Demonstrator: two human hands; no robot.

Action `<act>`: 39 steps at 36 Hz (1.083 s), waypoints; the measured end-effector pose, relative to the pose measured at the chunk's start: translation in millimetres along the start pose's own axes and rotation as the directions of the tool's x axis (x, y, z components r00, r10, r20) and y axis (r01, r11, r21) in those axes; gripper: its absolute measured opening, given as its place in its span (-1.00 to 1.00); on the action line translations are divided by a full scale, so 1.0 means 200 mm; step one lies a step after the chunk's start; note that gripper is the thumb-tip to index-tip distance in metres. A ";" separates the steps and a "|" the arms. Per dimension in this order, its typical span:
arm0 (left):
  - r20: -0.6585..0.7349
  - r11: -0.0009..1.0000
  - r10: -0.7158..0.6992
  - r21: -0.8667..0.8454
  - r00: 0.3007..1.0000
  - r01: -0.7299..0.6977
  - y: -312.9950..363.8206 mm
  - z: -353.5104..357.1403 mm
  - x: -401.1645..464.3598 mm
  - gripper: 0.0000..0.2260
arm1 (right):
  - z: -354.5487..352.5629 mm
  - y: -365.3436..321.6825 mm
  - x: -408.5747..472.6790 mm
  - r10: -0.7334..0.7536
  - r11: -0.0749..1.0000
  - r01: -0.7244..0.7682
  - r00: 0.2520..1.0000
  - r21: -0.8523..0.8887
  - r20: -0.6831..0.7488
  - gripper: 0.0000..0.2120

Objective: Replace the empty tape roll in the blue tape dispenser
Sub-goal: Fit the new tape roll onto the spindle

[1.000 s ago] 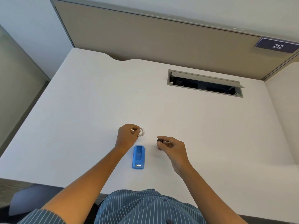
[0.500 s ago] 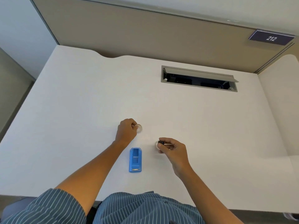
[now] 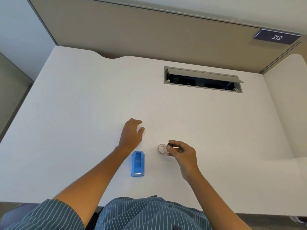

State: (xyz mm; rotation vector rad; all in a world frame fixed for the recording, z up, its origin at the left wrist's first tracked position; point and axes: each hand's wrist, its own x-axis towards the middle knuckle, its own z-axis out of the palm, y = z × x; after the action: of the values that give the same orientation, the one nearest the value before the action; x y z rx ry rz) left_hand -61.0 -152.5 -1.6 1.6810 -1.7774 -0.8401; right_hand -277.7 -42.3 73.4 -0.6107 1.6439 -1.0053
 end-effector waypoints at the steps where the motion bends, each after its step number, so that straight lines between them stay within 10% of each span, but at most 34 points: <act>1: 0.008 0.997 0.074 -0.019 0.997 -0.074 0.02 0.01 -0.02 -0.75 | -0.01 0.00 0.00 -0.005 1.000 0.005 1.000 0.011 -0.009 -0.77; 15: 0.598 0.907 0.242 0.141 0.764 -0.397 0.17 0.19 -0.19 -0.32 | -0.12 0.01 -0.01 -0.023 0.996 0.028 0.997 0.083 -0.067 -0.78; 28: 0.543 0.901 0.208 0.217 0.814 -0.375 0.23 0.26 -0.21 -0.53 | -0.18 0.02 -0.08 -0.023 0.996 0.029 0.997 0.083 -0.072 -0.78; 39: 0.350 0.996 0.071 -0.073 0.934 -0.048 0.31 0.21 -0.26 -0.69 | -0.20 -0.01 -0.11 -0.046 0.996 0.050 0.997 0.068 -0.069 -0.78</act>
State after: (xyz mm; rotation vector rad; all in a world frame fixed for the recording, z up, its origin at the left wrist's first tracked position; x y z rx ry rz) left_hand -129.3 -96.3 19.5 1.4968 -1.9992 -1.2197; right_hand -310.0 -13.1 89.5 -0.5774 1.6528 -1.1244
